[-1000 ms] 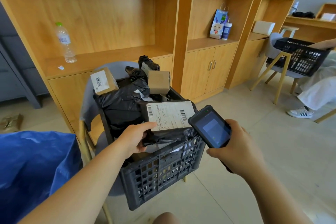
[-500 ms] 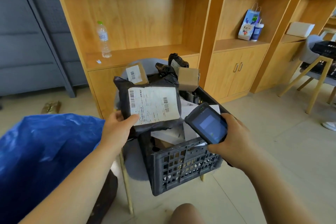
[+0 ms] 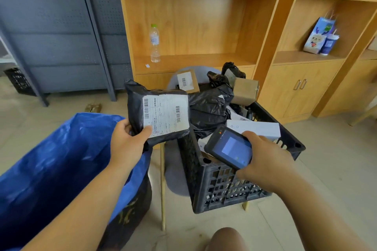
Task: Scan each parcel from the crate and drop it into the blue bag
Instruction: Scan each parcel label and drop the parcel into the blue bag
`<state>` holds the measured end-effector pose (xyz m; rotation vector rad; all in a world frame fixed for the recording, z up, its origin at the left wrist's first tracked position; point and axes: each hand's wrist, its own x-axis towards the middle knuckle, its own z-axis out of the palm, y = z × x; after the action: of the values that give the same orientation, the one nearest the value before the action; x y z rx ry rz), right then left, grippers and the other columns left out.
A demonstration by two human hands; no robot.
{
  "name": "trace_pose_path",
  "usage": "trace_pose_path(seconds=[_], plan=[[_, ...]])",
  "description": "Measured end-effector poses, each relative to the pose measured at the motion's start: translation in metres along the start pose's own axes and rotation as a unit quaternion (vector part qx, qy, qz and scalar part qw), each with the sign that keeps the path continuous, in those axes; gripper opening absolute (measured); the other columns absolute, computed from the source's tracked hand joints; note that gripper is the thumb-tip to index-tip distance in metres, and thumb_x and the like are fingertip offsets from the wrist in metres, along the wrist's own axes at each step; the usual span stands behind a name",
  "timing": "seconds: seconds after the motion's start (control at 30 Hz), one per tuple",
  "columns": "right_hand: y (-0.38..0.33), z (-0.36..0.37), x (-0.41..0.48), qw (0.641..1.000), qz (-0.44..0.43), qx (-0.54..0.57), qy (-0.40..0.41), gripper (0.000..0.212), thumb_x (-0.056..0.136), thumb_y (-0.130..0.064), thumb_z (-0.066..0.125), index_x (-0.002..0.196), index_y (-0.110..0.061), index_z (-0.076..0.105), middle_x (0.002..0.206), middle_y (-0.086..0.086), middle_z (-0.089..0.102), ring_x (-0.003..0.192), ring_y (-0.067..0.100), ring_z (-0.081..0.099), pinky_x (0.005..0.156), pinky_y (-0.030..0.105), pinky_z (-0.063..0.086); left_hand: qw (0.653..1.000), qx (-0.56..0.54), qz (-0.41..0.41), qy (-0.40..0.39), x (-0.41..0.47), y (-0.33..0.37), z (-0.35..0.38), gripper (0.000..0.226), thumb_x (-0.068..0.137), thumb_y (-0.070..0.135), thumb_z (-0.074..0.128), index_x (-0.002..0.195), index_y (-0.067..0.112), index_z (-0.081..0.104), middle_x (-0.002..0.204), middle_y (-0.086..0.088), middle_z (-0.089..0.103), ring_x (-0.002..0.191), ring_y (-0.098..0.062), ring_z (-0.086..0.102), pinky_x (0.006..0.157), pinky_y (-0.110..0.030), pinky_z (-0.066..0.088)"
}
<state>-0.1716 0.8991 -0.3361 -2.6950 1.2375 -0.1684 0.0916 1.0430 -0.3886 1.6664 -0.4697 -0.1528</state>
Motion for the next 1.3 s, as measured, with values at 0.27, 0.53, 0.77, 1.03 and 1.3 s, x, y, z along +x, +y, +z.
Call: trace_pose_path(seconds=[0.27, 0.53, 0.77, 1.03, 1.3], plan=[[-0.022, 0.010, 0.006, 0.999, -0.033, -0.009, 0.041, 0.086, 0.056, -0.054, 0.071, 0.126, -0.030, 0.027, 0.094, -0.008, 0.040, 0.080, 0.017, 0.044, 0.061, 0.031, 0.039, 0.999, -0.032, -0.029, 0.022, -0.004, -0.015, -0.032, 0.031, 0.079, 0.025, 0.075, 0.104, 0.027, 0.056, 0.098, 0.015, 0.067, 0.090, -0.002, 0.064, 0.069, -0.020, 0.050], [-0.069, 0.024, 0.017, 0.995, -0.095, -0.012, -0.029, 0.080, 0.053, -0.050, 0.073, 0.120, -0.030, 0.034, 0.098, -0.004, 0.049, 0.082, 0.020, 0.051, 0.064, 0.033, 0.047, 0.991, -0.033, -0.090, 0.088, -0.017, -0.050, -0.086, 0.032, 0.080, 0.029, 0.074, 0.107, 0.023, 0.058, 0.098, 0.013, 0.067, 0.088, -0.003, 0.065, 0.064, -0.017, 0.046], [-0.098, 0.028, 0.022, 0.989, -0.124, -0.060, -0.050, 0.086, 0.051, -0.052, 0.070, 0.124, -0.029, 0.031, 0.101, -0.005, 0.049, 0.085, 0.020, 0.052, 0.072, 0.038, 0.051, 0.986, 0.004, -0.101, 0.132, -0.014, -0.068, -0.122, 0.040, 0.080, 0.027, 0.075, 0.114, 0.015, 0.058, 0.102, 0.008, 0.066, 0.092, -0.006, 0.063, 0.066, -0.019, 0.046], [-0.111, 0.035, 0.021, 0.988, -0.131, -0.069, -0.037, 0.086, 0.055, -0.051, 0.069, 0.127, -0.028, 0.030, 0.099, -0.005, 0.048, 0.087, 0.019, 0.050, 0.068, 0.034, 0.044, 0.976, 0.045, -0.117, 0.178, -0.014, -0.076, -0.139, 0.040, 0.078, 0.037, 0.075, 0.107, 0.016, 0.058, 0.092, 0.013, 0.063, 0.084, -0.003, 0.062, 0.060, -0.017, 0.041], [-0.111, 0.040, 0.017, 0.989, -0.131, -0.050, -0.045, 0.080, 0.056, -0.051, 0.071, 0.122, -0.030, 0.031, 0.092, -0.007, 0.045, 0.080, 0.017, 0.049, 0.061, 0.030, 0.040, 0.972, 0.109, -0.205, 0.042, -0.008, -0.084, -0.144, 0.063, 0.086, 0.054, 0.060, 0.135, 0.017, 0.048, 0.140, -0.004, 0.049, 0.120, -0.023, 0.051, 0.089, -0.031, 0.037]])
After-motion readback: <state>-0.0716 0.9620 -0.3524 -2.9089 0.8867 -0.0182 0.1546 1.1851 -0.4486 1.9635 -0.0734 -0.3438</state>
